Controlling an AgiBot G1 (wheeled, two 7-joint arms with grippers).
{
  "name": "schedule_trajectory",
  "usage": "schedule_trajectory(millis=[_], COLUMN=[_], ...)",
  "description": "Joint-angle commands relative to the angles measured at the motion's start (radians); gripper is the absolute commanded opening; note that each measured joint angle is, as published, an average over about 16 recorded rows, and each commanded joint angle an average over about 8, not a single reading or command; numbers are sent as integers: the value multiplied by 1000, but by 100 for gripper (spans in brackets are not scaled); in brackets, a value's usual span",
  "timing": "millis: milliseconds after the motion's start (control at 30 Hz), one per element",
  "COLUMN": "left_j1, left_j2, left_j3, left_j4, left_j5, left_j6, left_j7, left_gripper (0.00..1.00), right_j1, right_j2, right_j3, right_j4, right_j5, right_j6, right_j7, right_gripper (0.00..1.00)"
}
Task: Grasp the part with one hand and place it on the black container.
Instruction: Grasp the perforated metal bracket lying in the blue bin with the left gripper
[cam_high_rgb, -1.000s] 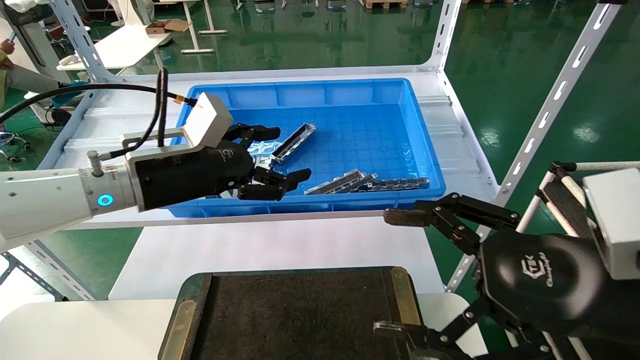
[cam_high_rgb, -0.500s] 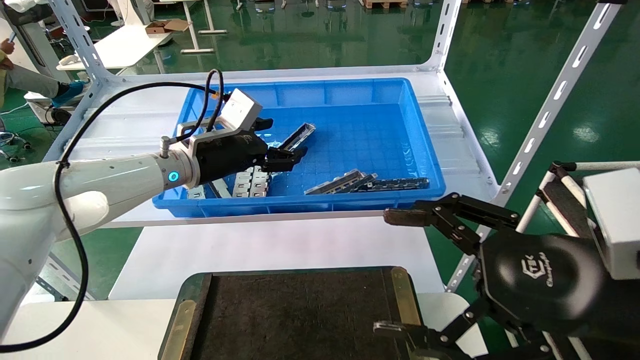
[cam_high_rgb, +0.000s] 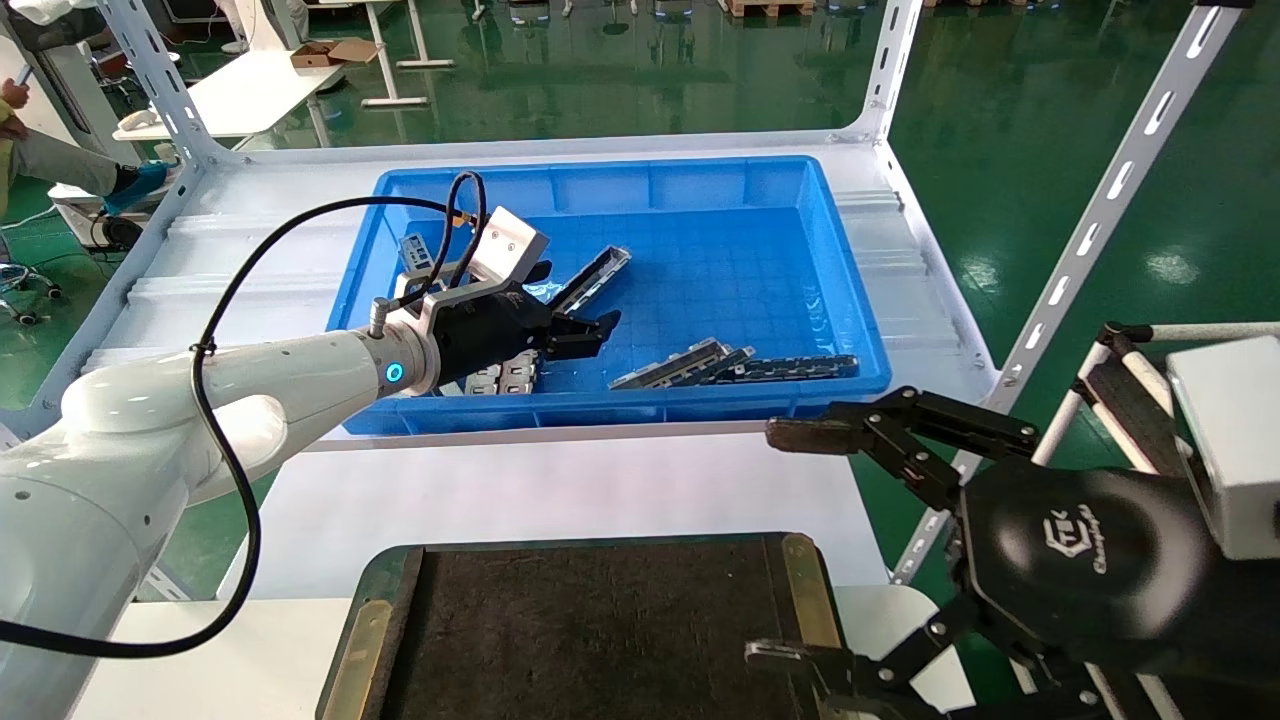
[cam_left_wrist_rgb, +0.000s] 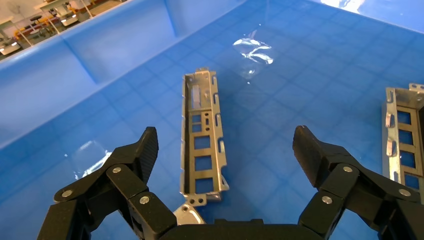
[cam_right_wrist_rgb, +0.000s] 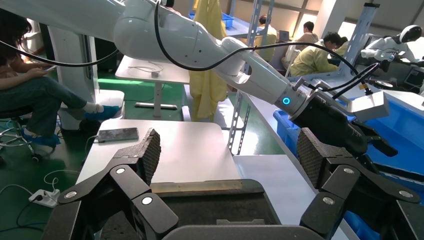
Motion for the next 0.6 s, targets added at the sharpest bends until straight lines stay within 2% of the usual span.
schedule_trajectory(millis=[33, 600], left_j1=[7, 38], left_j2=[4, 4], left_j3=[-1, 33], left_j4=[1, -5], left_j5=[-10, -67], left_j6=[-7, -62], left_j7=[12, 24], left_gripper=[0, 0], right_j1=[0, 0], right_j2=[0, 0], right_j3=[0, -1], right_j4=[0, 0], right_j5=[0, 0], right_j6=[0, 0], right_j7=[0, 0], right_gripper=[0, 0])
